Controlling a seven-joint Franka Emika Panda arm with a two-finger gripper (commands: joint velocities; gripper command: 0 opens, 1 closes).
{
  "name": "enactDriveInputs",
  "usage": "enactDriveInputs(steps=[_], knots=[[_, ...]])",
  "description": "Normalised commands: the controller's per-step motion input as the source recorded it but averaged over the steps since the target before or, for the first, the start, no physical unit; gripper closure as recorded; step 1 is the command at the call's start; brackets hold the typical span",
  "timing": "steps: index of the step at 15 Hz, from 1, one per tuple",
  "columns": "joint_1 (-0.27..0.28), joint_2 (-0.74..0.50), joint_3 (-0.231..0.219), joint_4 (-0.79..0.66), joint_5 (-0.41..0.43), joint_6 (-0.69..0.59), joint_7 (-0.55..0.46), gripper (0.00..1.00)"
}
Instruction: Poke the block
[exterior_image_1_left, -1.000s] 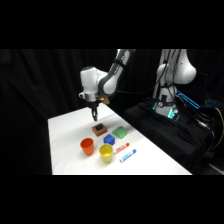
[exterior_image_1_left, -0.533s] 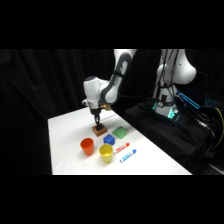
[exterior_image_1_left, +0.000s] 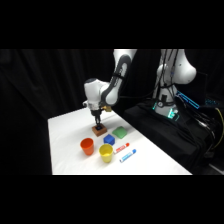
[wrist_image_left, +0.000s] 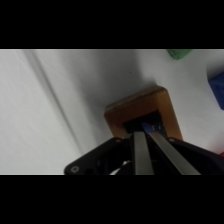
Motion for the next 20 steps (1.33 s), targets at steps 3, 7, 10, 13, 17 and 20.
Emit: enactDriveInputs(steps=[3,7,10,13,17,20], knots=[[0.011,-0.37,-0.03,-0.21,0.017,-0.07,-0.08,0.98],[0.065,-0.51,-0.082,-0.22,-0.068,-0.25,-0.02,0.98],[0.071,-0.45,-0.097,-0.12,-0.114,-0.33,0.01,0.97],[0.067,-0.42,-0.092,-0.07,-0.149,-0.34,0.03,0.72],[0.045,-0.37,-0.051,-0.04,-0.092,-0.32,0.0,0.41],[0.03,-0.33,-0.03,-0.03,-0.045,-0.29,-0.07,0.16]])
